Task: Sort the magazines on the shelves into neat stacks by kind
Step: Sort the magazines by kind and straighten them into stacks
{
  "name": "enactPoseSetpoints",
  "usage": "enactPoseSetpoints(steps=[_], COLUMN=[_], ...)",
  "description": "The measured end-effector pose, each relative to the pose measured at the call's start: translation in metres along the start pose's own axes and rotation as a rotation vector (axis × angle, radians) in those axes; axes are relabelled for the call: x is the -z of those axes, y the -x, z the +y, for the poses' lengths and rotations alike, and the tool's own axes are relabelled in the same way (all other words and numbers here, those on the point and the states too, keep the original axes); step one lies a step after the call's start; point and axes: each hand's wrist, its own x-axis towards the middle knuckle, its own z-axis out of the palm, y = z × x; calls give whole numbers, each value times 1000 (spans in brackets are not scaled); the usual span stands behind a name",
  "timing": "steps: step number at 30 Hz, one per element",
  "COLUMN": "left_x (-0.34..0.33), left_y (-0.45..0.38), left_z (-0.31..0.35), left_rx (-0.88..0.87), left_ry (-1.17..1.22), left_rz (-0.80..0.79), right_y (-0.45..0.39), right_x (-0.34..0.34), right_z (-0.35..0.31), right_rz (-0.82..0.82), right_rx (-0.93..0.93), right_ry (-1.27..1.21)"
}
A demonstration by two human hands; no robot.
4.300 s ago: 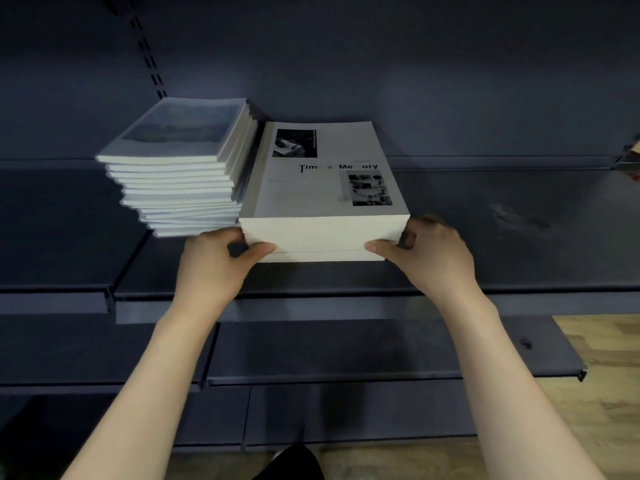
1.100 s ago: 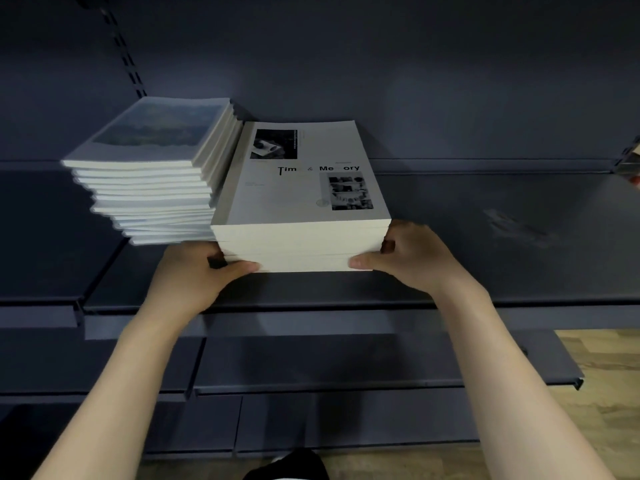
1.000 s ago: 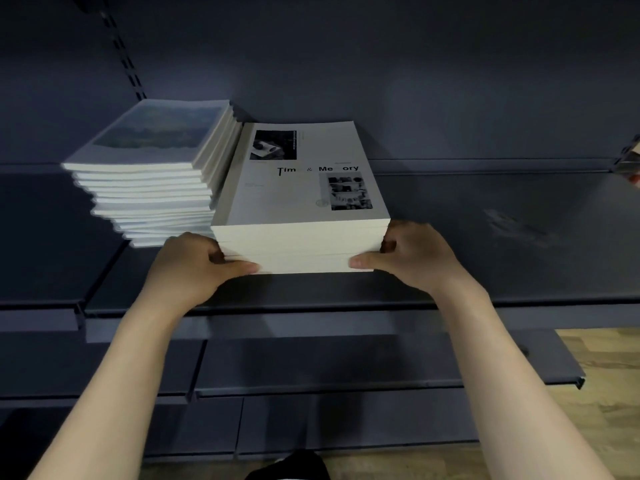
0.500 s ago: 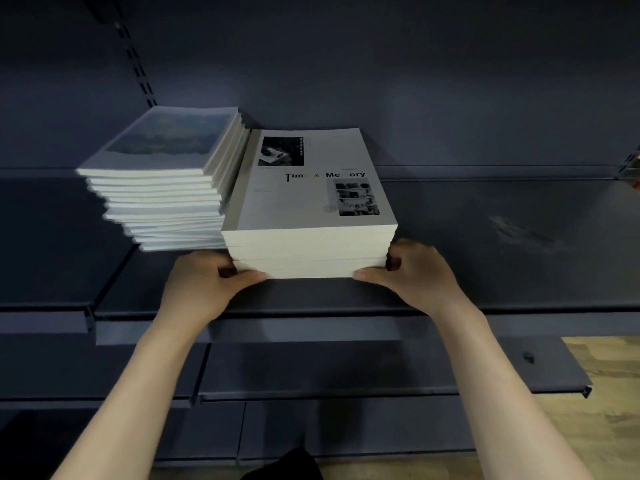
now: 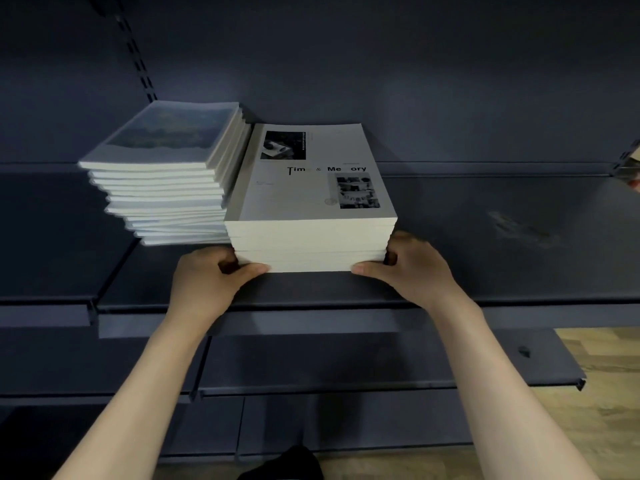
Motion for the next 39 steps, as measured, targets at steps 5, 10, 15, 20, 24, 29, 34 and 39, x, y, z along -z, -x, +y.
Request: enactPoseSetpoints(steps=[5, 10, 15, 20, 24, 29, 34, 39], left_x=[0, 5, 4, 0, -3, -4, -3, 0], left_y=[2, -5, -5, 1, 1, 2, 1, 1], left_z=[-2, -3, -6, -5, -8, -11, -10, -6], left_rx=[-12, -34, -54, -130, -198, -281, -279, -131], left_ry=[10, -36, -11, -45, -46, -38, -23, 25], left_rz=[-13, -111, -122, -46, 0, 28, 35, -9], right_y=[0, -4, -7, -2, 0, 0, 0, 1], right_x=[0, 3, 4, 4, 5, 4, 4, 6], right_z=[2, 3, 2, 1, 1, 3, 3, -2], right_rz=[-8, -59, -89, -66, -56, -36, -26, -62], right_rx=[16, 16, 28, 55, 60, 55, 52, 46], right_ry=[25, -25, 54, 84, 77, 82, 74, 144])
